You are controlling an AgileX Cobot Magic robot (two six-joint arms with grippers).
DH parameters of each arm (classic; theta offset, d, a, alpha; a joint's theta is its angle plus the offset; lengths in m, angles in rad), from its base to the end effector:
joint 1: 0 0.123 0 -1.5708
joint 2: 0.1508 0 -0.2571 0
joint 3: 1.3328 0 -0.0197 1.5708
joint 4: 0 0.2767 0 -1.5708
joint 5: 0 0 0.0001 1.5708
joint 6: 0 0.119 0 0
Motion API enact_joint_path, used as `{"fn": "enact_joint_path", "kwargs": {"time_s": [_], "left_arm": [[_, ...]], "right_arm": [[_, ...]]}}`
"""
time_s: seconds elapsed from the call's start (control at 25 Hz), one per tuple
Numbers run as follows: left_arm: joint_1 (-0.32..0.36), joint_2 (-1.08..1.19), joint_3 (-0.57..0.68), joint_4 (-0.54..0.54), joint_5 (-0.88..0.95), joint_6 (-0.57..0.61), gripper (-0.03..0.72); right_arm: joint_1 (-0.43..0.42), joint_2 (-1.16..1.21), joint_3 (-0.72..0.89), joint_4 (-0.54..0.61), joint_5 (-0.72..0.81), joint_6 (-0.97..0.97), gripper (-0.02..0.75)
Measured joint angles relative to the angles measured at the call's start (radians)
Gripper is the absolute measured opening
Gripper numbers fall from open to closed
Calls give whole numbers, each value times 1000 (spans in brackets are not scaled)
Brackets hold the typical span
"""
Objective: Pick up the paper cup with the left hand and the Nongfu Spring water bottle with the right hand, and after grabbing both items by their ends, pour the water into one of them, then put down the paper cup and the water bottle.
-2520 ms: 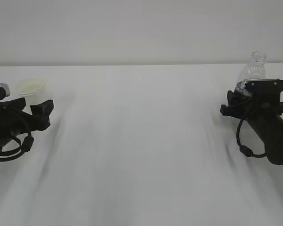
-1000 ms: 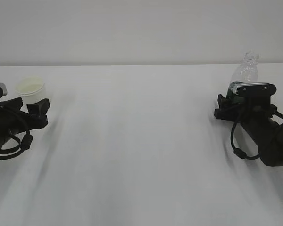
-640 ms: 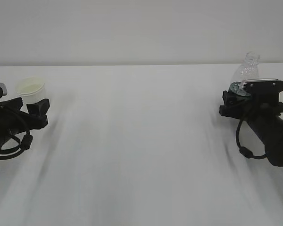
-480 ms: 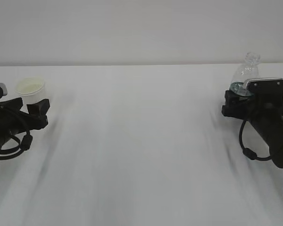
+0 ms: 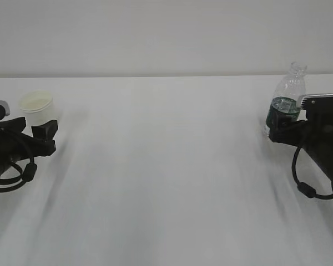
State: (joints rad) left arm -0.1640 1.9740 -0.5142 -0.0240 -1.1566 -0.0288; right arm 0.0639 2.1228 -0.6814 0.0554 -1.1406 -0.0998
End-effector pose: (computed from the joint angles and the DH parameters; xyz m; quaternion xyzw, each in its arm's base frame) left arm 0.3213 -0.0505 0.0486 0.0420 0.7781 -0.0548 0.6243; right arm 0.3606 0.0171 0.0278 -0.0389 0.7776 -0.0236 0.6271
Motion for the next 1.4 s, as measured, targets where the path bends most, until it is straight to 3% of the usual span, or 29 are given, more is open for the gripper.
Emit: {"fn": "enact_joint_path", "kwargs": {"time_s": [0.96, 1.4], "left_arm": [[0, -243, 75, -20, 9, 4, 536], [0, -521, 84, -22, 197, 4, 518]], "right_arm": [[0, -262, 211, -40, -2, 34, 596], [0, -424, 230, -76, 80, 52, 594]]}}
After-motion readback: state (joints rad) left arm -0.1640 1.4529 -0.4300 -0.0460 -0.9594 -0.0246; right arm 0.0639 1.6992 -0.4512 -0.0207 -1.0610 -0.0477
